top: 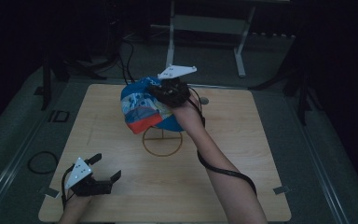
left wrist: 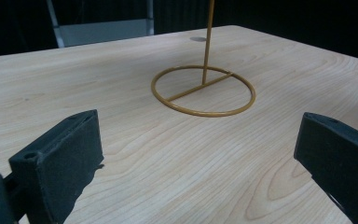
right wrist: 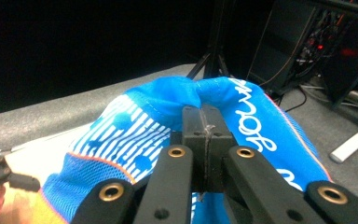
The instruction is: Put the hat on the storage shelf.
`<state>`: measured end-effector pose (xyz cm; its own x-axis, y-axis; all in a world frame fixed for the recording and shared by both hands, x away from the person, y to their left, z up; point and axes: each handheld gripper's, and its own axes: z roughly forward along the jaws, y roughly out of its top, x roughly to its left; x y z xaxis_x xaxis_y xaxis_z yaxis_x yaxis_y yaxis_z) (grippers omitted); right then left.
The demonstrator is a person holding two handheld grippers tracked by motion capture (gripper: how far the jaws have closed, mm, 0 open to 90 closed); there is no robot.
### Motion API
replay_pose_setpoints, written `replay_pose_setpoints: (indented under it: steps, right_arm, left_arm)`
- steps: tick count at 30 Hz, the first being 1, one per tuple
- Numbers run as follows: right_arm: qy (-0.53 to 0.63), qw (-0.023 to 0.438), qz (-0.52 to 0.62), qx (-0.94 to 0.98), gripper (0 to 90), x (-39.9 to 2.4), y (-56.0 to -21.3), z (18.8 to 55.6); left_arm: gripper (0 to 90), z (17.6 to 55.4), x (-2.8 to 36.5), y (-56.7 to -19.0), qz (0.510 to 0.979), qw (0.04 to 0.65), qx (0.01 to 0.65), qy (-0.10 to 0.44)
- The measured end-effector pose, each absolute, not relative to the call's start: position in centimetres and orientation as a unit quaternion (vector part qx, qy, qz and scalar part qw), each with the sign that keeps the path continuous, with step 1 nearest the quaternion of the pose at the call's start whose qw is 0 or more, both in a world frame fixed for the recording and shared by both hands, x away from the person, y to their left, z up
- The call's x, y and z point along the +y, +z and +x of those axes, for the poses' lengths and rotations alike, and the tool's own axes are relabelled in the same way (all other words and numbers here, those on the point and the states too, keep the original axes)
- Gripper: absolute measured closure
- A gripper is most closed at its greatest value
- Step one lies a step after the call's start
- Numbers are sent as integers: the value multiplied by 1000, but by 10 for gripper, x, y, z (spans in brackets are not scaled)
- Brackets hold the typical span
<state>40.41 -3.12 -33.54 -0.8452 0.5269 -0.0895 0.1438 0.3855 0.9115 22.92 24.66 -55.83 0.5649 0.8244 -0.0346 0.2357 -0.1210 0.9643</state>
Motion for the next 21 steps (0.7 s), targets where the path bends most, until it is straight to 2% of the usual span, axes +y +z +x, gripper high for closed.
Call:
replay_pose_setpoints:
  steps: [21]
  right_arm:
    - [533, 176, 240, 792, 889, -82, -362, 393]
  left_arm:
    - [14, 230, 247, -563, 703, 538, 384, 263]
